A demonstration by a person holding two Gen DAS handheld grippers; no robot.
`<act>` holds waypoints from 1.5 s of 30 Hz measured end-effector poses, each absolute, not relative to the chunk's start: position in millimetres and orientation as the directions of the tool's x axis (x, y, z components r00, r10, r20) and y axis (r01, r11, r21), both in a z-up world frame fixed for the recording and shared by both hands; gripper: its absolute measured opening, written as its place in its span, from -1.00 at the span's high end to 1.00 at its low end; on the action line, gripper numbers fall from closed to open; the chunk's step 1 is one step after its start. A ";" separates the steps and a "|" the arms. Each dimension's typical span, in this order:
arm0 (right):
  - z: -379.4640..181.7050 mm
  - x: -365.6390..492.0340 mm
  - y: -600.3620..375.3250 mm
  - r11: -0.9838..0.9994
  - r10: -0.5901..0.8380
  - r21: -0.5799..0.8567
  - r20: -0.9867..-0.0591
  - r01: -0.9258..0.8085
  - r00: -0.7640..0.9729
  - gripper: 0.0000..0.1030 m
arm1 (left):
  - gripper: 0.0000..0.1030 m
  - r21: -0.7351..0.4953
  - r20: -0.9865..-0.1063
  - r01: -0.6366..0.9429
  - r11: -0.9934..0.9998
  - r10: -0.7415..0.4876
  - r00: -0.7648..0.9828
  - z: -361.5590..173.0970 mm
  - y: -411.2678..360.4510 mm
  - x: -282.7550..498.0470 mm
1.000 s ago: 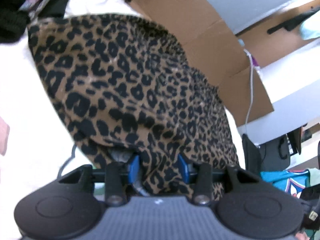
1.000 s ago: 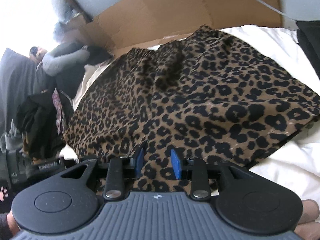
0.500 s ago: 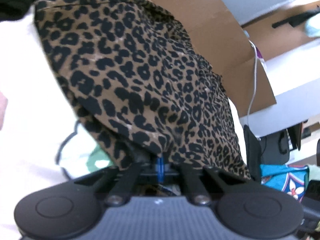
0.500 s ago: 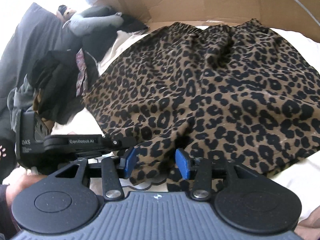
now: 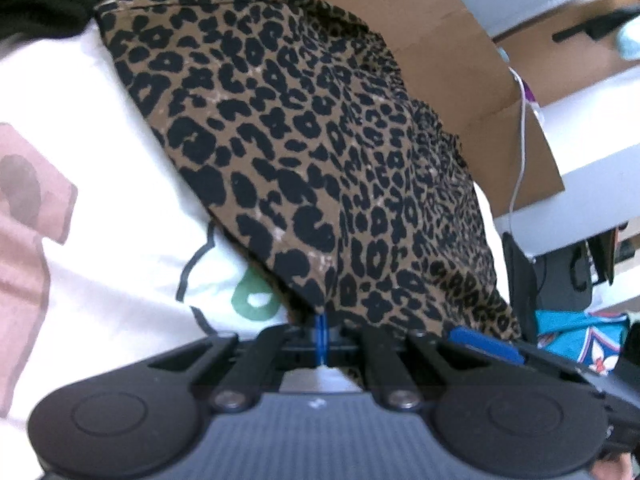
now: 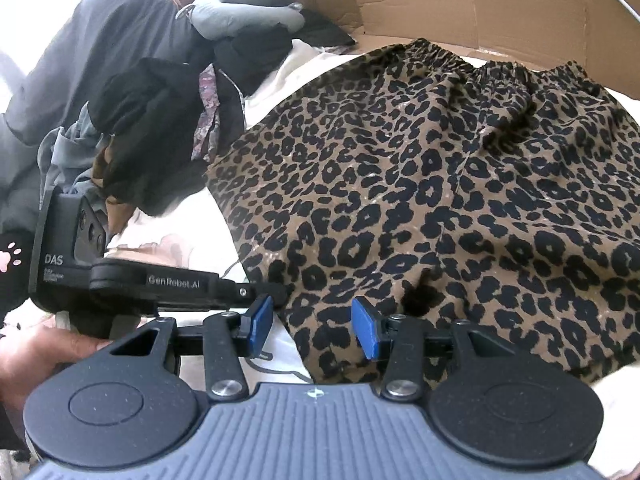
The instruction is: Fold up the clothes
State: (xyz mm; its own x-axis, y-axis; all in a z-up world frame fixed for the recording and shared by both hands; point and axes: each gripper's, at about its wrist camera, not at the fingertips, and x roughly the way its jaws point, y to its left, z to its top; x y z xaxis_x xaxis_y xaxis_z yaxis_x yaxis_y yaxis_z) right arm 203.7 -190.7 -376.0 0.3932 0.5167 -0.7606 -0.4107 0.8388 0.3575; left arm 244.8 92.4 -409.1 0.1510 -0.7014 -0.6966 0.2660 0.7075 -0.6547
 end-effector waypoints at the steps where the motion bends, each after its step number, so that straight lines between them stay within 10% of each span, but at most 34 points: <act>1: -380.9 205.5 -189.9 0.841 0.512 0.357 -0.768 -0.406 0.385 0.02 | 0.98 -0.649 -0.701 0.272 0.711 -0.697 0.149 -409.2 91.9 245.4; 18: -413.7 206.4 -193.3 0.838 0.507 0.388 -0.813 -0.383 0.286 0.04 | 0.17 -0.317 -0.791 0.361 0.877 -0.454 0.410 -368.1 148.3 317.9; 40: -373.7 230.6 -297.6 0.889 0.457 0.409 -0.762 -0.206 0.460 0.04 | 0.13 -0.207 -0.799 0.507 0.837 -0.444 0.405 -386.5 136.5 389.6; 45: -375.0 240.1 -349.1 0.922 0.361 0.380 -0.770 -0.077 0.526 0.04 | 0.55 -0.171 -0.806 0.501 0.849 -0.413 0.425 -382.7 139.2 392.7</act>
